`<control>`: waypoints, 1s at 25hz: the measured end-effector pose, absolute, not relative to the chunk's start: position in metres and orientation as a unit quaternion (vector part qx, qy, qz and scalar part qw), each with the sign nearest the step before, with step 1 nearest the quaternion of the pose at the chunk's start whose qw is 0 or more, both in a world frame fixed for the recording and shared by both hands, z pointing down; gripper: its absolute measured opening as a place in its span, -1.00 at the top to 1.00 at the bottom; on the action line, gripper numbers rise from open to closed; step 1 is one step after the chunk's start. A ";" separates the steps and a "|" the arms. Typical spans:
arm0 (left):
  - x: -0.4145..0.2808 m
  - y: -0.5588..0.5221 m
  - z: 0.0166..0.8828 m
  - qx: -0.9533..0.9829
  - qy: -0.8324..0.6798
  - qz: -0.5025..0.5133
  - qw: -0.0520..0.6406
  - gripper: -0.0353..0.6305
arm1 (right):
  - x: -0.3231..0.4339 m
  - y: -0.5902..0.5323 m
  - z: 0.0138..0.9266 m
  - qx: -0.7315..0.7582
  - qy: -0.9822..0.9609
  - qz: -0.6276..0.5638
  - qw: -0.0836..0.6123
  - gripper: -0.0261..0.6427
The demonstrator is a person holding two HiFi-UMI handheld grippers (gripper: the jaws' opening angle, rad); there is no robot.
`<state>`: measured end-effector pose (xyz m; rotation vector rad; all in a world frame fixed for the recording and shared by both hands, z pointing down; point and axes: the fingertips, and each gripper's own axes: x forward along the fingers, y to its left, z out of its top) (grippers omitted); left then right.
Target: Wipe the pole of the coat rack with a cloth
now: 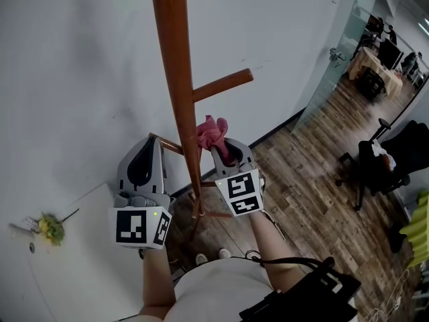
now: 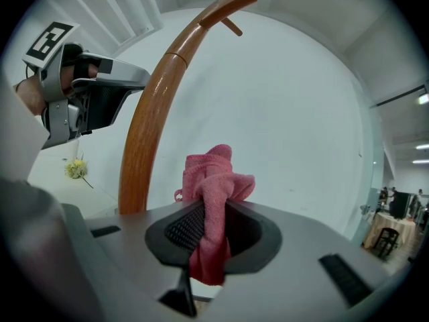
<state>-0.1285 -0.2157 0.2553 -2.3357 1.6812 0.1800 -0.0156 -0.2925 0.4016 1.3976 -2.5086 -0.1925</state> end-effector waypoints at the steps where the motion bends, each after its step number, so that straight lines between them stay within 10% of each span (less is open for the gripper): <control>1: -0.129 -0.216 0.256 -0.803 0.579 0.061 0.129 0.86 | -0.015 -0.293 0.401 0.483 -0.863 -0.067 0.132 0.68; 25: -0.125 -0.210 0.255 -0.804 0.577 0.061 0.130 0.86 | 0.020 -0.293 0.381 0.527 -0.839 -0.075 0.117 0.68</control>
